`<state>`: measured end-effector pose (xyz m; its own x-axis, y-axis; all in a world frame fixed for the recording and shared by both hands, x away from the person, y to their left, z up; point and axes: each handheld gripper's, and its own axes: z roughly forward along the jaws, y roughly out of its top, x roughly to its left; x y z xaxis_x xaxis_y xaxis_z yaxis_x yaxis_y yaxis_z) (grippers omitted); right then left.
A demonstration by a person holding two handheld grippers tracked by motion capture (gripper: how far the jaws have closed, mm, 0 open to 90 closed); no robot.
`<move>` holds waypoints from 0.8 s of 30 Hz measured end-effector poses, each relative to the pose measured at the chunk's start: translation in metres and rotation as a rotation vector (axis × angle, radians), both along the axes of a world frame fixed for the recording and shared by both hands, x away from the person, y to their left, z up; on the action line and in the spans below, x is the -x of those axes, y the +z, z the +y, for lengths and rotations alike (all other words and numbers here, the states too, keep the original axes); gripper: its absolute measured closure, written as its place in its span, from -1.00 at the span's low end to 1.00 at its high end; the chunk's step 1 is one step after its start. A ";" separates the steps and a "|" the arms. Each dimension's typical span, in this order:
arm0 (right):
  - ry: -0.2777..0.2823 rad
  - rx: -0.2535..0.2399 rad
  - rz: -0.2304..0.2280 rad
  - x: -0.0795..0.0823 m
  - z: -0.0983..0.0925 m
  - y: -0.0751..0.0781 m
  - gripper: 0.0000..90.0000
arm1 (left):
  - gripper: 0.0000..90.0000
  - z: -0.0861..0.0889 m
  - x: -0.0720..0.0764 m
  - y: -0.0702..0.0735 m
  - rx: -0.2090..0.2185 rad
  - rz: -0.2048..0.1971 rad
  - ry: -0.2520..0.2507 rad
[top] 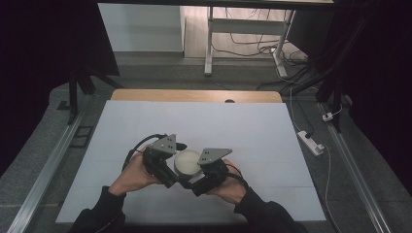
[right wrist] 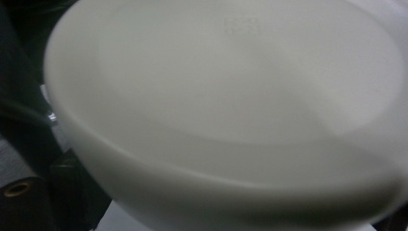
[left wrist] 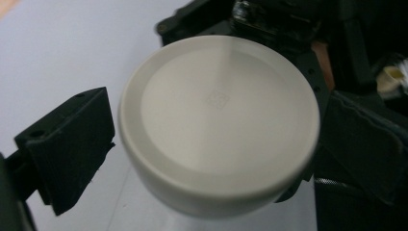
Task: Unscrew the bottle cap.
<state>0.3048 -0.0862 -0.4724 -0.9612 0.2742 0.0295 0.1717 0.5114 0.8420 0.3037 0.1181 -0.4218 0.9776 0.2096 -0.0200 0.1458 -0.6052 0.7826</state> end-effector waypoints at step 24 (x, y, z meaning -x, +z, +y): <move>-0.091 0.047 -0.039 0.000 0.001 -0.001 -0.85 | -0.83 -0.016 -0.001 -0.010 0.021 0.008 0.185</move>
